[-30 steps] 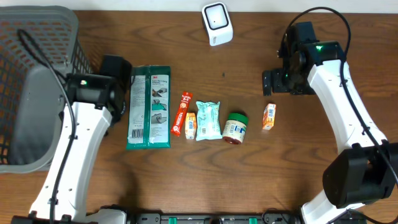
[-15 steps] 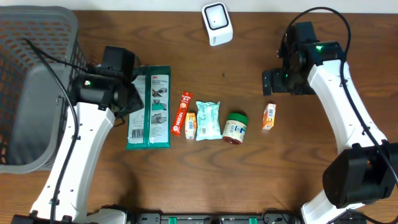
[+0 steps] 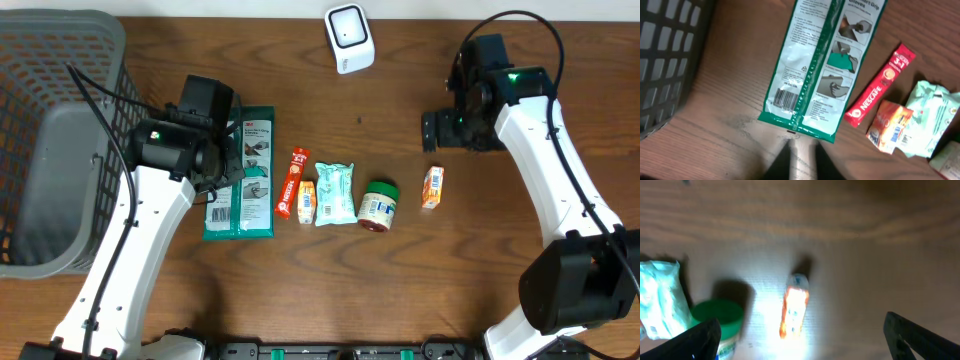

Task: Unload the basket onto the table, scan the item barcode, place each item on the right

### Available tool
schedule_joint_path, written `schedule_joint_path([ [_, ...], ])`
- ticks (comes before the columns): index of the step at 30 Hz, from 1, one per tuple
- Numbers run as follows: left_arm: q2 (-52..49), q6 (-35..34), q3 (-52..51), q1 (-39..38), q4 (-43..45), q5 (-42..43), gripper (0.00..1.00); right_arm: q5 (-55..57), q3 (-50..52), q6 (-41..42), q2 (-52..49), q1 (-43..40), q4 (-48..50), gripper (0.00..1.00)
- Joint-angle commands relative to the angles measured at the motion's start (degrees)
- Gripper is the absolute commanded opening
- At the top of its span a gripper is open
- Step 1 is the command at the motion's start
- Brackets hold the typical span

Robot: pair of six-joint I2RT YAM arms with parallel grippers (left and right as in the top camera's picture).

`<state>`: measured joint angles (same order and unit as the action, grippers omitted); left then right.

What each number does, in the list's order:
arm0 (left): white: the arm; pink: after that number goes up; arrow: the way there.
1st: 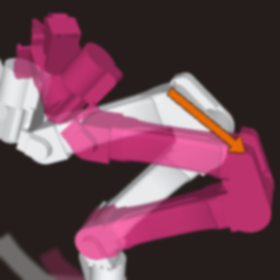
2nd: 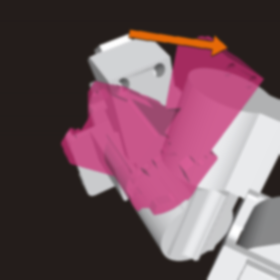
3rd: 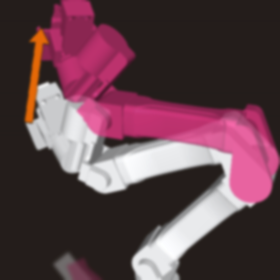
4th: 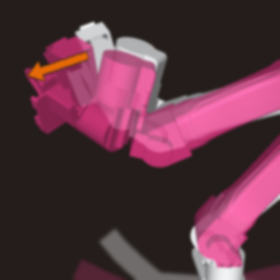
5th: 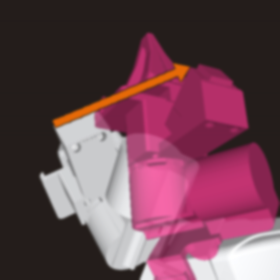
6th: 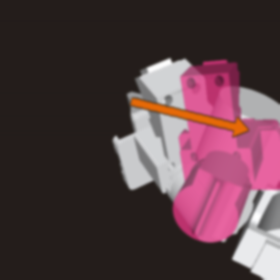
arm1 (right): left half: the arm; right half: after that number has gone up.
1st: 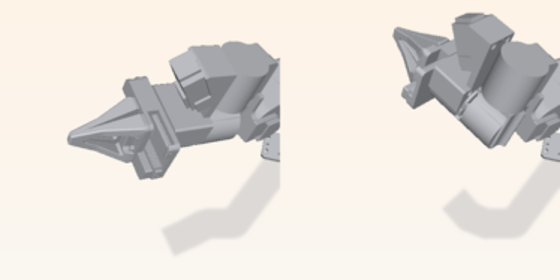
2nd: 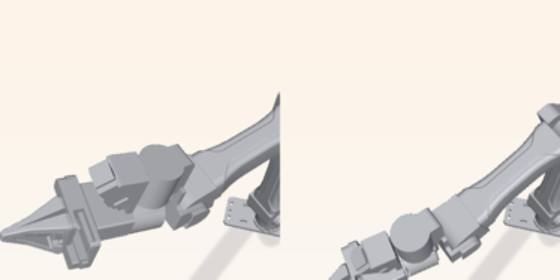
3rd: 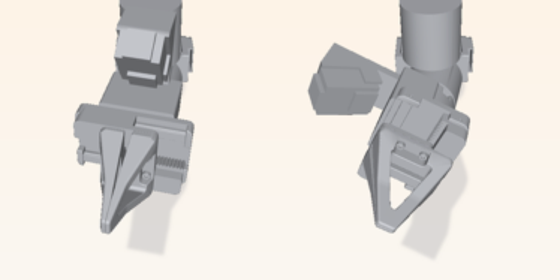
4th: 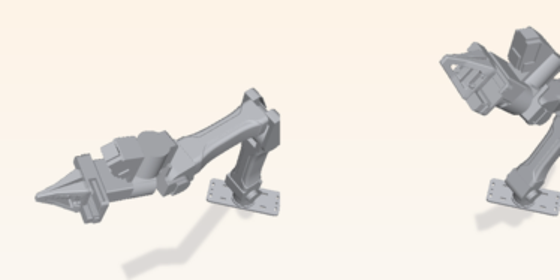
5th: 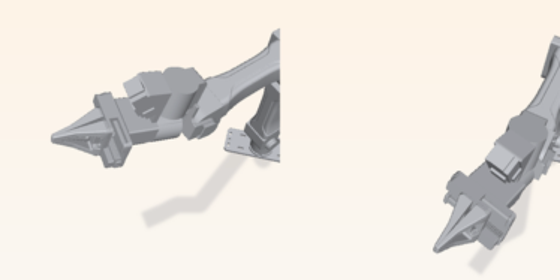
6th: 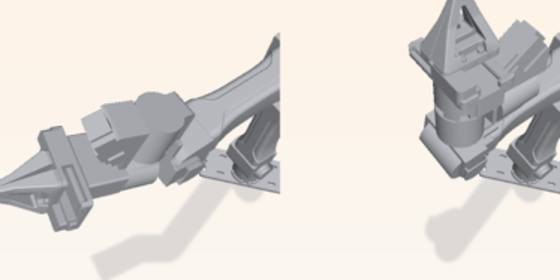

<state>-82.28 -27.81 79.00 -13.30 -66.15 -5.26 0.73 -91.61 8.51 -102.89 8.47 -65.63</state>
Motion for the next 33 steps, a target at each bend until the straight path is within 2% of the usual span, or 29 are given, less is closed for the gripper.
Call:
schedule_joint_path([
  [1,0.31,1.14,-0.15,-0.13,-0.15,1.95,0.08,-1.29,0.04,0.87,0.57,-0.17,4.44,0.99],
  [9,0.31,2.54,-0.15,-0.13,-0.15,3.34,0.11,-1.29,0.04,0.87,0.57,-0.17,6.71,0.99],
  [15,0.31,2.54,-0.15,-0.17,-1.38,4.83,0.11,-9.27,0.00,2.75,0.57,-0.17,5.57,0.99],
  [16,0.31,2.54,-0.15,-0.17,-1.55,5.40,0.13,-9.22,0.00,2.78,0.63,-0.17,5.25,0.97],
  [17,0.31,2.54,-0.15,-0.17,-1.68,5.84,0.17,-9.18,0.00,2.78,0.68,-0.24,4.59,0.89],
  [18,0.31,2.54,-0.15,-0.17,-1.68,5.97,0.17,-9.18,0.00,2.78,0.68,-0.28,3.74,0.82],
  [19,0.31,2.54,-0.15,-0.17,-1.68,5.95,0.25,-9.11,0.02,2.75,0.68,-0.31,2.73,0.76],
  [21,0.31,2.54,-0.15,-0.17,-1.68,5.95,0.34,-8.59,0.02,2.75,0.66,-0.28,0.94,0.64],
  [22,0.31,2.51,-0.15,-0.17,-1.66,5.95,0.44,-8.20,0.02,2.78,0.66,-0.28,0.22,0.63],
  [23,0.31,2.49,-0.15,-0.17,-1.64,5.95,0.64,-7.17,0.02,2.78,0.66,-0.28,-0.98,0.63],
  [24,0.31,2.49,-0.15,-0.17,-1.64,5.95,0.71,-6.64,0.02,2.78,0.66,-0.28,-1.53,0.64],
  [26,0.31,2.49,-0.15,-0.17,-1.66,5.95,0.75,-6.58,0.02,2.78,0.66,-0.28,-2.47,0.68],
  [28,0.31,2.49,-0.15,-0.17,-1.66,5.95,0.82,-6.58,0.02,2.78,0.66,-0.26,-3.19,0.82],
  [29,0.31,2.49,-0.15,-0.17,-1.66,5.95,0.83,-6.60,0.02,2.80,0.66,-0.22,-3.54,0.95],
  [30,0.31,2.49,-0.15,-0.17,-1.66,5.95,0.84,-6.58,0.02,2.80,0.66,-0.22,-3.87,0.99],
  [33,0.31,2.49,-0.15,-0.17,-1.66,5.95,0.84,-6.58,0.48,3.82,0.63,-0.24,-3.98,0.99],
])
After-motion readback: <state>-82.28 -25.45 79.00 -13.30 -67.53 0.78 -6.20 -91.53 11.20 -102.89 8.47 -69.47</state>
